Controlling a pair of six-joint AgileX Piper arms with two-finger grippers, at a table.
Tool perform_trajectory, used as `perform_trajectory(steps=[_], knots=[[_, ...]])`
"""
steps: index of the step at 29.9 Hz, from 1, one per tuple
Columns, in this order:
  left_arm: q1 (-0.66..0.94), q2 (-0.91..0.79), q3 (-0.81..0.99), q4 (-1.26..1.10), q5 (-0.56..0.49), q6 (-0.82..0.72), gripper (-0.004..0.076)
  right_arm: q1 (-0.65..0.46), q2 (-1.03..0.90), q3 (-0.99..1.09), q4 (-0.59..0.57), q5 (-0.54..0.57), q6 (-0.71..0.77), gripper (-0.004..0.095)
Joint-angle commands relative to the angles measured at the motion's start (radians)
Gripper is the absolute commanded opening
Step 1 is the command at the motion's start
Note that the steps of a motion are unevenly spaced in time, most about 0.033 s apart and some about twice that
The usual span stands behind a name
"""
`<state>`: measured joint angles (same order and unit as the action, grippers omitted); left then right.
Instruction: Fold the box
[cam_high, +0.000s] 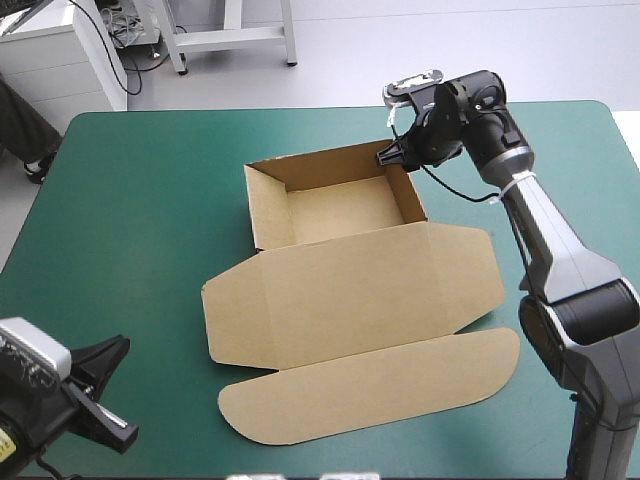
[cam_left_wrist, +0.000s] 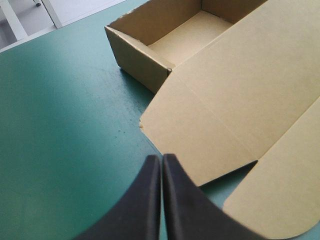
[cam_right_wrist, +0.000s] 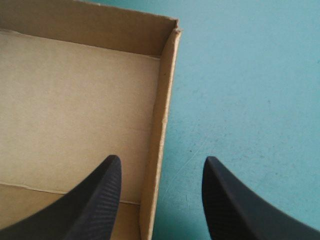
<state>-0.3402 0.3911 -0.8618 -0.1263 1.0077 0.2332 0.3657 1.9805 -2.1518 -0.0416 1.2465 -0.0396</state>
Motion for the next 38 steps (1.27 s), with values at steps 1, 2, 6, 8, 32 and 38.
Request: perform_trajectory(steps=[1, 2, 6, 8, 32, 38], knots=[[-0.002, -0.094, 0.089, -0.038, -0.098, -0.022, -0.0008, -0.017, 0.006, -0.027, -0.007, 0.006, -0.006, 0.0471], [-0.002, -0.125, 0.118, -0.038, -0.098, -0.034, -0.0008, -0.020, 0.021, -0.027, -0.009, 0.006, -0.006, 0.0471], [-0.002, -0.240, 0.208, -0.038, -0.098, -0.044, -0.0008, -0.033, 0.090, -0.027, -0.007, -0.008, -0.006, 0.0471], [-0.002, -0.280, 0.237, -0.038, -0.098, -0.056, -0.0008, -0.037, 0.118, -0.027, -0.005, -0.018, -0.006, 0.0471], [-0.002, -0.415, 0.346, -0.031, -0.090, -0.089, -0.0008, -0.112, 0.177, -0.027, -0.121, 0.009, 0.024, -0.0020], [-0.002, -0.415, 0.346, -0.031, -0.090, -0.089, -0.0008, -0.335, 0.154, -0.027, -0.045, 0.009, 0.026, -0.0020]])
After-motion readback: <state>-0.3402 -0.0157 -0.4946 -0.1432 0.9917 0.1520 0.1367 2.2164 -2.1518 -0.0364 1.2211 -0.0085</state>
